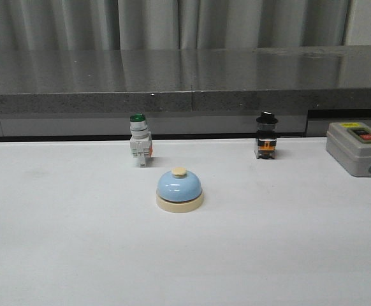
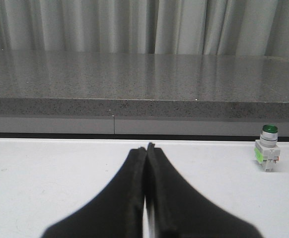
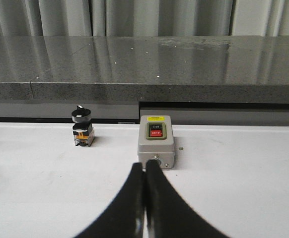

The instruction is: Place and press bell with both arms

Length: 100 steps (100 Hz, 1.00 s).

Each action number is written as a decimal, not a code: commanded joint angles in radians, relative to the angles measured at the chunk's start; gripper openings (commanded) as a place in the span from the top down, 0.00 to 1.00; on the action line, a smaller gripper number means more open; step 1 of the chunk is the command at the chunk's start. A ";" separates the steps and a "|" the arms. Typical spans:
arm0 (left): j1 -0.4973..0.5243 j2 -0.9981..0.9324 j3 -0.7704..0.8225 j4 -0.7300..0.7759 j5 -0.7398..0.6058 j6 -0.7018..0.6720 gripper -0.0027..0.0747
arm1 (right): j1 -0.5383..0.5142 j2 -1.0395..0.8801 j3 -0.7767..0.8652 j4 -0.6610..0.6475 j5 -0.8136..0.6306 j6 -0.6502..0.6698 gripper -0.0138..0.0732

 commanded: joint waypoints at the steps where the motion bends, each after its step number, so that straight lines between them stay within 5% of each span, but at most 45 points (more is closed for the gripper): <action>1: -0.001 -0.030 0.041 -0.008 -0.080 -0.012 0.99 | -0.005 -0.016 -0.016 -0.004 -0.086 0.000 0.92; 58: -0.001 -0.030 0.041 -0.008 -0.080 -0.012 0.99 | -0.005 0.002 -0.065 0.011 -0.122 0.000 0.92; 100: -0.001 -0.030 0.041 -0.008 -0.080 -0.012 0.99 | -0.004 0.324 -0.379 0.012 0.210 0.000 0.92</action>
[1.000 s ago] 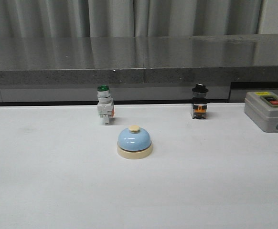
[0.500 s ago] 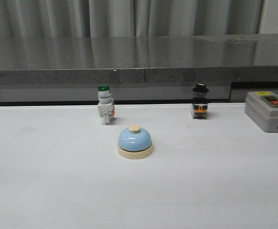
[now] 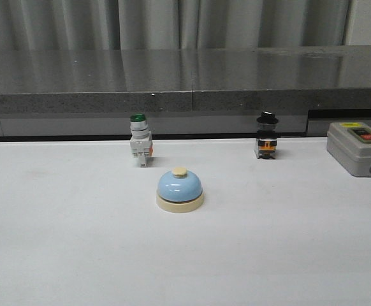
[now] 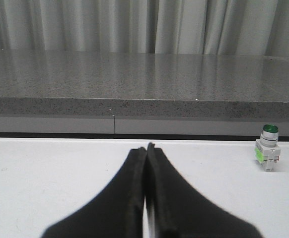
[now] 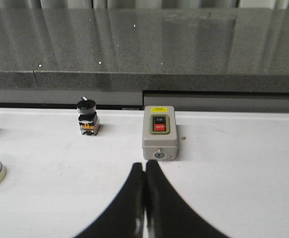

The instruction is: Place and press bell with both arms

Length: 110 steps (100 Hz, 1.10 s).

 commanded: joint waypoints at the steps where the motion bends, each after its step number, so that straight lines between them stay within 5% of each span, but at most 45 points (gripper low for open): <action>1: -0.001 -0.030 0.041 -0.008 -0.082 -0.012 0.99 | -0.004 0.093 -0.107 0.006 -0.002 0.000 0.92; 47: -0.001 -0.030 0.041 -0.008 -0.082 -0.012 0.99 | 0.044 0.626 -0.522 0.007 0.236 0.000 0.92; 110: -0.001 -0.030 0.041 -0.008 -0.082 -0.012 0.99 | 0.475 1.293 -1.051 0.007 0.428 0.000 0.92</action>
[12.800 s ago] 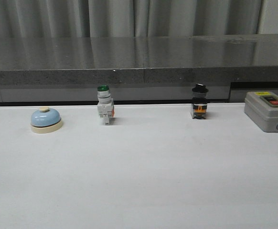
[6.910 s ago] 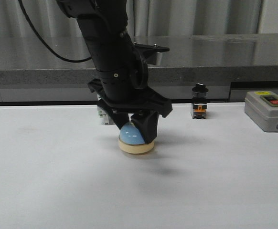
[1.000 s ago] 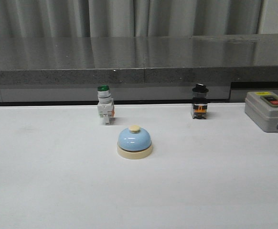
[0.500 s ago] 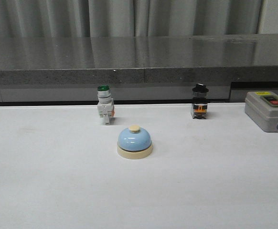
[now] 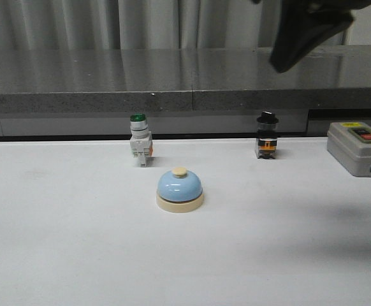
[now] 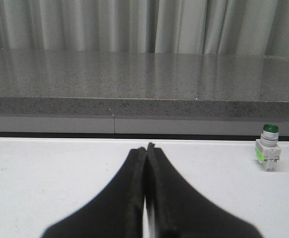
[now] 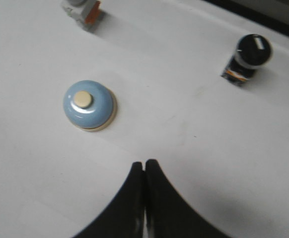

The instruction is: Place and press bell with both arms

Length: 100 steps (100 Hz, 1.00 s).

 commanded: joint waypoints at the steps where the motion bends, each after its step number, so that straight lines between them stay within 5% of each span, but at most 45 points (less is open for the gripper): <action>1: -0.001 -0.030 0.041 -0.008 -0.082 -0.012 0.99 | 0.046 0.039 -0.094 0.007 -0.012 0.000 0.92; 47: -0.001 -0.030 0.041 -0.008 -0.082 -0.012 0.99 | 0.156 0.362 -0.367 0.007 0.107 0.000 0.92; 100: -0.001 -0.030 0.041 -0.008 -0.082 -0.012 0.99 | 0.155 0.516 -0.398 -0.002 0.088 0.000 0.92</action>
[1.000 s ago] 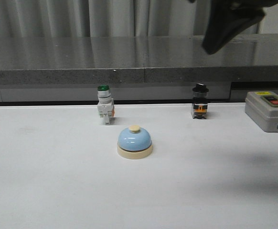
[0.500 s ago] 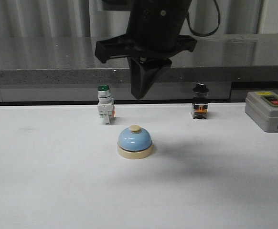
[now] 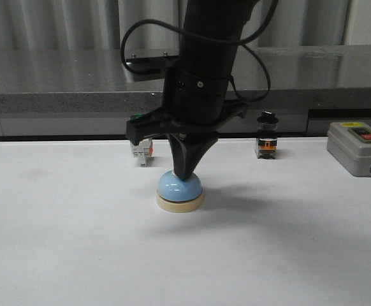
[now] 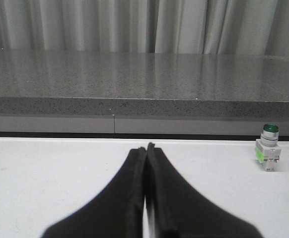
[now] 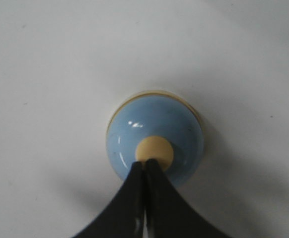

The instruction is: Place and press bell with both arms

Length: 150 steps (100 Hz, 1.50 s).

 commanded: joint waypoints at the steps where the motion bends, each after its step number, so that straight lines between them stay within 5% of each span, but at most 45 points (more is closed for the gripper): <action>1: -0.001 -0.030 0.041 -0.008 -0.082 -0.012 0.99 | -0.001 -0.052 -0.032 -0.004 -0.027 0.000 0.92; 35: -0.001 -0.030 0.041 -0.008 -0.082 -0.012 0.99 | -0.024 -0.122 -0.031 -0.020 -0.002 0.000 0.92; 68: -0.001 -0.030 0.041 -0.008 -0.082 -0.012 0.99 | -0.169 -0.264 0.006 -0.018 0.062 0.000 0.92; 125: -0.001 -0.030 0.041 -0.008 -0.082 -0.012 0.99 | -0.549 -0.639 0.520 0.039 -0.108 0.022 0.92; 150: -0.001 -0.030 0.041 -0.008 -0.082 -0.012 0.99 | -0.615 -0.796 0.690 0.050 -0.130 0.022 0.92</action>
